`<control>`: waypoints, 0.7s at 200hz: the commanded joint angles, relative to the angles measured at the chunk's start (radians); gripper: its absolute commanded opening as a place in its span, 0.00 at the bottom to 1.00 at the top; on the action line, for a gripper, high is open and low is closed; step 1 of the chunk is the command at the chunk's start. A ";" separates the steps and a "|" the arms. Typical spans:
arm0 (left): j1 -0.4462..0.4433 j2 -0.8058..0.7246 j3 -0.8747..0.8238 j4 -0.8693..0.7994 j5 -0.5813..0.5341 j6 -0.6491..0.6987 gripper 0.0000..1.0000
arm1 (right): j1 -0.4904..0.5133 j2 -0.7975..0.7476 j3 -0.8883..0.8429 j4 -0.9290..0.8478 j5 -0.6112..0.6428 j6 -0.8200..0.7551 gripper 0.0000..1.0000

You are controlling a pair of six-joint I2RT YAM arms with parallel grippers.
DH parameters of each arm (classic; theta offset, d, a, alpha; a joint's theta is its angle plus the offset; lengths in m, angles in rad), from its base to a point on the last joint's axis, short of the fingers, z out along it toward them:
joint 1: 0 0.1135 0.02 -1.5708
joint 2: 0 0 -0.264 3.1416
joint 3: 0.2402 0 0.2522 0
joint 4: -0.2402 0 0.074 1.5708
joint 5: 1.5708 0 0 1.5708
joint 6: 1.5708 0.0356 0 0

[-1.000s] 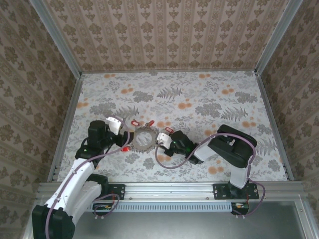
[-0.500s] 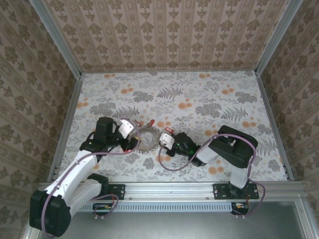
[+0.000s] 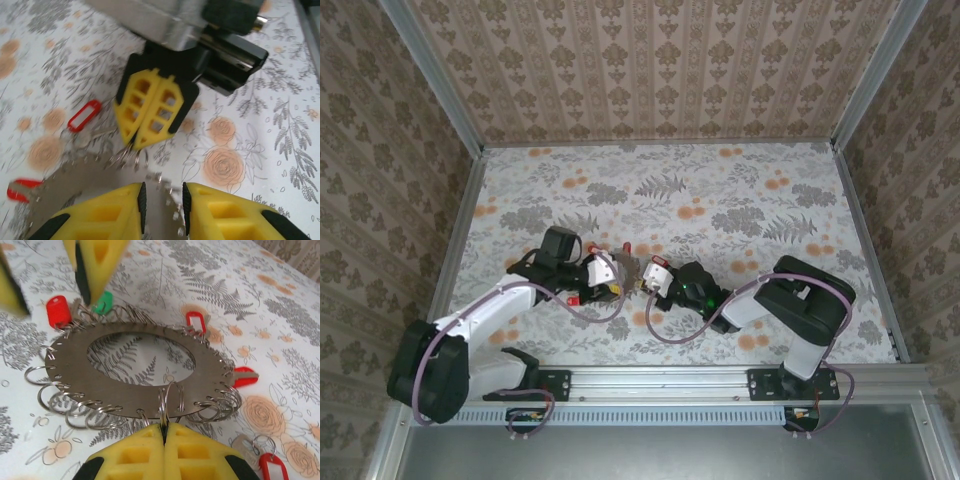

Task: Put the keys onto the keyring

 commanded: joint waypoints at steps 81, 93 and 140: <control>-0.037 0.111 0.072 0.032 -0.005 0.167 0.21 | -0.009 -0.069 0.011 -0.023 -0.099 -0.019 0.00; -0.037 0.120 0.079 0.023 -0.011 0.177 0.21 | -0.009 -0.071 0.008 -0.020 -0.101 -0.020 0.00; -0.026 0.119 0.097 -0.014 -0.063 0.204 0.23 | -0.014 -0.076 0.001 -0.018 -0.104 -0.026 0.00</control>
